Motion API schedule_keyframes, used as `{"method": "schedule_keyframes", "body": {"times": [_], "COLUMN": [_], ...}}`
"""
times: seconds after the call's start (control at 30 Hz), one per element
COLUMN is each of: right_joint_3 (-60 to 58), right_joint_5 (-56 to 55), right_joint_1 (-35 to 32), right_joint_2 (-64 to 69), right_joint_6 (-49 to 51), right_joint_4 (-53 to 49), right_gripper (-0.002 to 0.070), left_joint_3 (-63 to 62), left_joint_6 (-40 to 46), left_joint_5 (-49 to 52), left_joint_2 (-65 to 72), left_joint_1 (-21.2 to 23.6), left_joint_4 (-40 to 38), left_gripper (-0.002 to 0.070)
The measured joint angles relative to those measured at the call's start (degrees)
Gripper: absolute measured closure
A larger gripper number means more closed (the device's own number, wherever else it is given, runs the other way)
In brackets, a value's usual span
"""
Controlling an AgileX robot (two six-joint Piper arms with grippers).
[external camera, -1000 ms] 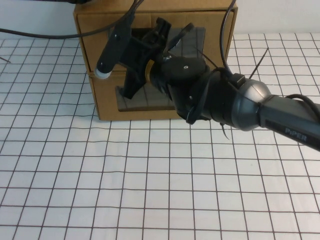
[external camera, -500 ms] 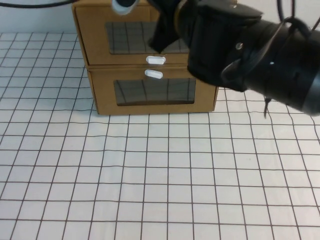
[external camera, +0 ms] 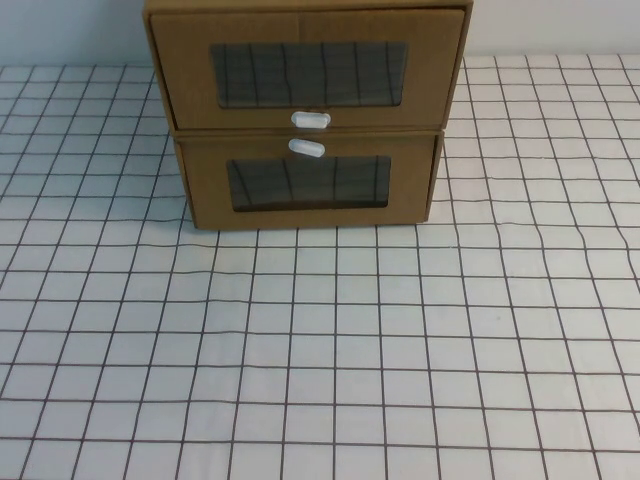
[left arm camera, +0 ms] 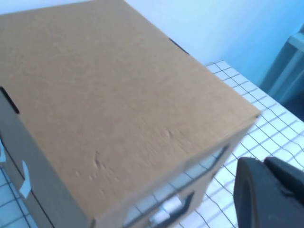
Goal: Close the shoe box
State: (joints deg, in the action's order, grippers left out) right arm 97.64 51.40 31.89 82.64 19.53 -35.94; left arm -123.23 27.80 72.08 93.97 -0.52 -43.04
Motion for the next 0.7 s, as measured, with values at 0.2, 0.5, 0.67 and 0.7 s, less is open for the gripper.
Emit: {"method": "schedule_keyframes", "body": {"times": [0.2, 0.5, 0.67, 0.7], "right_joint_3": [-0.26, -12.2, -26.92, -29.7], "right_joint_5": [-0.77, -10.21, -14.03, -14.92], "right_joint_1": [-3.46, -3.73, -3.82, -3.82], "right_joint_2": [-6.52, -21.16, -30.52, -32.19], "right_joint_6": [-8.15, -10.08, -10.08, -9.88], "right_joint_4": [11.79, 12.15, 12.26, 12.4], "right_gripper": [0.0689, 0.0689, 0.069, 0.069], "left_joint_3": [16.08, 42.36, 54.93, 56.86], "left_joint_6": [3.35, 7.06, 5.85, 5.12], "left_joint_5": [0.09, -1.84, -6.93, -8.08], "left_joint_2": [-15.89, -39.19, -48.85, -50.35], "left_joint_1": [0.0, 0.0, 0.0, 0.0], "left_joint_4": [4.78, 8.28, 14.49, 15.73], "left_gripper": [0.068, 0.068, 0.068, 0.068]}}
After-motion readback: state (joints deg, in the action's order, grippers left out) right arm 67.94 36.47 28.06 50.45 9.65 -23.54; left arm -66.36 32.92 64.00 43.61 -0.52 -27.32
